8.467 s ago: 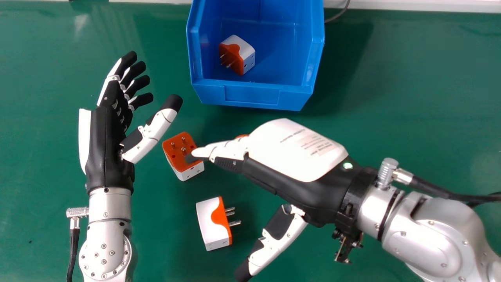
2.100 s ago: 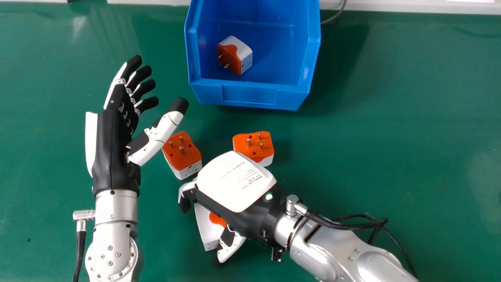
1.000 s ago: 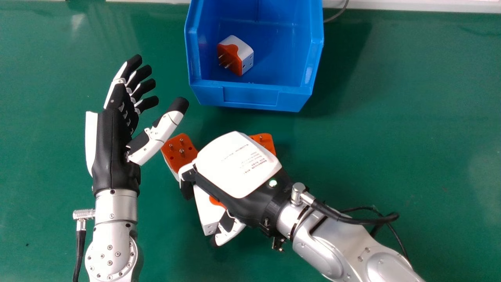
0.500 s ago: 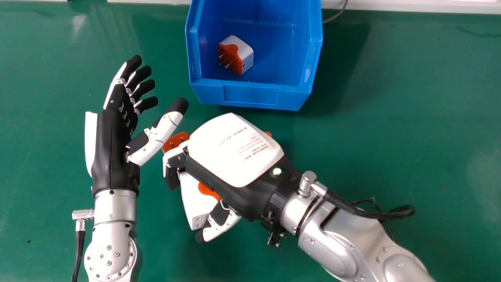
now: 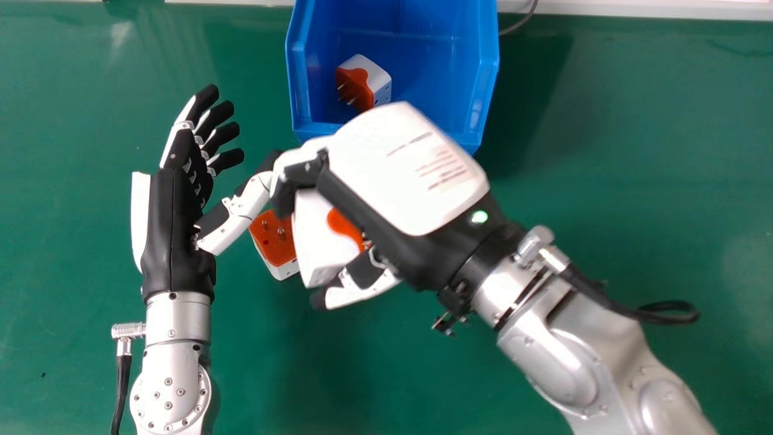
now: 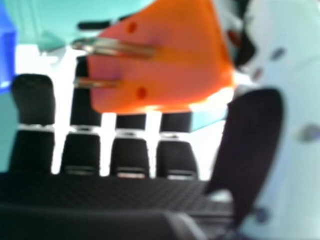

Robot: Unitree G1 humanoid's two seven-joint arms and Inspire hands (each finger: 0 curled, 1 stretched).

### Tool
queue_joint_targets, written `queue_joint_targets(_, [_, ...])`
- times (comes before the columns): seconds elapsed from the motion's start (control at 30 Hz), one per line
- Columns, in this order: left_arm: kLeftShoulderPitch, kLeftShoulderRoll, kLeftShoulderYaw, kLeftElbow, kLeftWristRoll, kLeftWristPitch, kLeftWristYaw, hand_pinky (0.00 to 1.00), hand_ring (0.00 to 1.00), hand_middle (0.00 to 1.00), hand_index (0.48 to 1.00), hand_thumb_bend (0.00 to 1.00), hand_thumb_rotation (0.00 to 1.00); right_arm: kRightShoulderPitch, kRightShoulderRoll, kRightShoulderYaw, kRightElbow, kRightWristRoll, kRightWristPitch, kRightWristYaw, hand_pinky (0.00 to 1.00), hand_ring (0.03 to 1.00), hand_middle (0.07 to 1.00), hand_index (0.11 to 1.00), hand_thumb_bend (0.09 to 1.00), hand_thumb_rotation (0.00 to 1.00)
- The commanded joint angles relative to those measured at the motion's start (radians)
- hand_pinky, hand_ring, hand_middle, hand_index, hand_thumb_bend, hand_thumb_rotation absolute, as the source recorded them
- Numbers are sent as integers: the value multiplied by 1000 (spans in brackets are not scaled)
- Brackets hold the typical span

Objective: Pick all objects and put in blue box

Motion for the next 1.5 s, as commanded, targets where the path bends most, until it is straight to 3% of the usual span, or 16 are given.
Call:
queue_joint_targets(0.0, [-19, 3, 1, 1, 25, -23, 26, 775, 831, 862, 873, 758, 360, -15, 10, -19, -46, 12, -7, 1, 243, 386, 499, 510, 515, 2])
queue_joint_targets(0.03, [-21, 3, 2, 5, 25, -25, 29, 775, 831, 862, 873, 758, 360, -14, 10, -22, -48, 13, -6, 5, 243, 386, 499, 510, 515, 2])
queue_joint_targets(0.1, [-25, -8, 10, 6, -16, -13, 9, 775, 831, 862, 872, 758, 359, -13, 10, -28, -52, 20, -5, 13, 238, 381, 492, 513, 514, 2])
queue_joint_targets(0.17, [-32, -20, 24, 1, -61, 11, -2, 775, 831, 862, 872, 758, 359, -13, 10, -36, -56, 25, -6, 16, 238, 381, 492, 513, 514, 2])
queue_joint_targets(0.3, [-49, -30, 46, -1, -101, 43, 3, 775, 832, 862, 871, 738, 363, -14, 16, -53, -69, 13, 4, 9, 230, 376, 486, 514, 513, 1])
queue_joint_targets(0.33, [-51, -29, 49, -2, -105, 50, 4, 775, 832, 862, 871, 738, 363, -14, 21, -61, -75, 25, 11, 16, 230, 376, 486, 514, 513, 1])
queue_joint_targets(0.43, [-51, -30, 51, -6, -106, 59, 3, 775, 832, 862, 871, 738, 363, -27, 21, -87, -91, 57, 30, 56, 230, 376, 486, 514, 513, 1])
queue_joint_targets(0.53, [-54, -31, 50, -2, -97, 53, 5, 774, 836, 861, 868, 728, 375, -50, 8, -117, -99, 69, 34, 77, 217, 370, 478, 516, 513, 1])
queue_joint_targets(0.73, [-51, -39, 49, -12, -104, 59, -1, 772, 839, 861, 867, 722, 384, -108, 27, -182, -125, 62, 113, 121, 222, 372, 474, 516, 513, 1])
queue_joint_targets(0.87, [-48, -41, 46, -16, -105, 60, -7, 770, 843, 860, 864, 722, 388, -171, -7, -230, -103, 76, 107, 122, 224, 365, 470, 520, 511, 0])
queue_joint_targets(1.0, [-46, -45, 46, -18, -108, 59, -11, 766, 843, 858, 865, 719, 388, -221, -13, -260, -52, 86, 95, 62, 242, 369, 482, 513, 512, 0])
queue_joint_targets(1.23, [-44, -47, 50, -14, -131, 52, -41, 762, 842, 858, 865, 716, 379, -329, -52, -277, 109, 81, 42, -43, 247, 365, 479, 517, 511, 0])
queue_joint_targets(1.3, [-43, -47, 51, -13, -126, 52, -41, 759, 842, 859, 867, 717, 373, -375, -63, -277, 189, 73, 19, -98, 251, 363, 476, 520, 511, 0])
queue_joint_targets(1.37, [-41, -45, 50, -14, -129, 52, -52, 759, 842, 859, 867, 717, 373, -421, -69, -273, 267, 64, 1, -153, 251, 363, 476, 520, 511, 0])
queue_joint_targets(1.47, [-37, -47, 50, -20, -129, 54, -54, 756, 840, 859, 868, 717, 367, -483, -90, -259, 366, 49, -22, -209, 247, 360, 473, 520, 511, 0])
